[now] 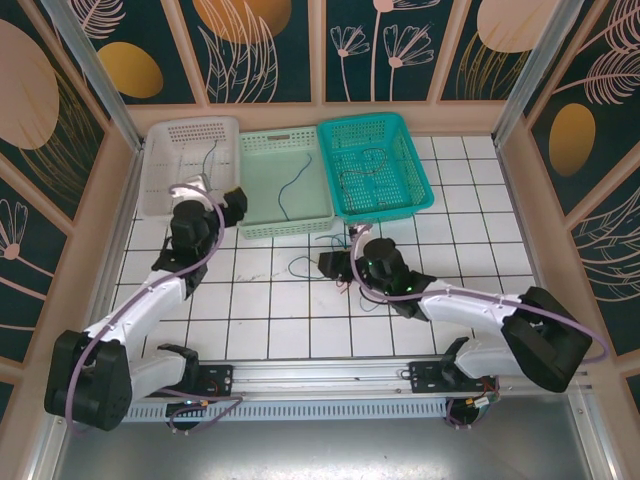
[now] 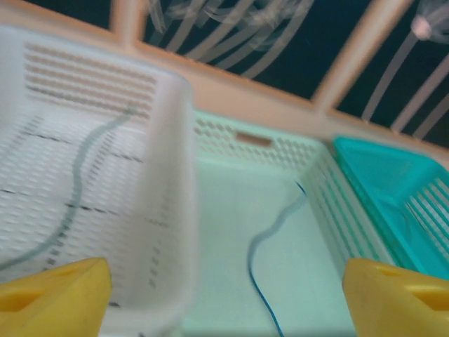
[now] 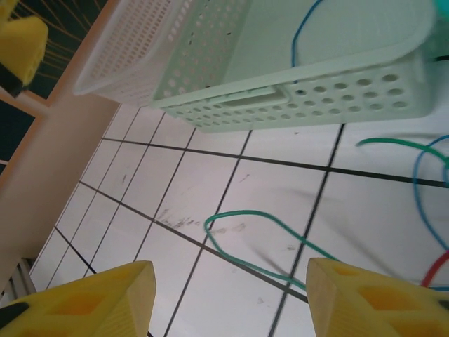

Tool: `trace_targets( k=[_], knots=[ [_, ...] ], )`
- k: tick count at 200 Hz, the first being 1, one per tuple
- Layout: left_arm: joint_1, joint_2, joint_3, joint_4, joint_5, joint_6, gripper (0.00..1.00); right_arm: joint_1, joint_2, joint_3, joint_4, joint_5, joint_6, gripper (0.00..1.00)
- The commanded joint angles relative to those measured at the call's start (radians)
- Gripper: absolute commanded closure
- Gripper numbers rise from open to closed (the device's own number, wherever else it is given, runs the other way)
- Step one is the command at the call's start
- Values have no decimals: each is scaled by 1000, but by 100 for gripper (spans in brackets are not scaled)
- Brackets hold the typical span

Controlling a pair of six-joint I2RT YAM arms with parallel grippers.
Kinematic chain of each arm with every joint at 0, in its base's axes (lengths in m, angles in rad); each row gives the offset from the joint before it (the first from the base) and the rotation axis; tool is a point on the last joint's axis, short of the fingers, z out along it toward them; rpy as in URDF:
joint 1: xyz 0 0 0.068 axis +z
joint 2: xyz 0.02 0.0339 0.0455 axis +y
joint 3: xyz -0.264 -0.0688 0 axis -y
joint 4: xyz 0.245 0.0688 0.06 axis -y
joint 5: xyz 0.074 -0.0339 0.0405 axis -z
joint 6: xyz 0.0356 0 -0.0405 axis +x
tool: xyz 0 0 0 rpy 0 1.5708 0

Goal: Untangle the cables

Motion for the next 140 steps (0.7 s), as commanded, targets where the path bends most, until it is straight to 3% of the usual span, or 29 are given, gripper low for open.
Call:
trace_targets(
  k=[1, 26, 54, 140],
  knots=[
    [-48, 18, -19, -6, 126, 10, 19, -37, -47, -14, -107, -39, -28, 47],
    [-138, 86, -42, 15, 178, -16, 23, -75, -78, -39, -134, -42, -26, 51],
    [-212, 158, -68, 48, 212, -40, 24, -109, -66, -51, -217, 14, -5, 48],
    [-319, 278, -100, 87, 331, -62, 30, -195, -65, -110, -243, 47, 51, 40]
  ],
)
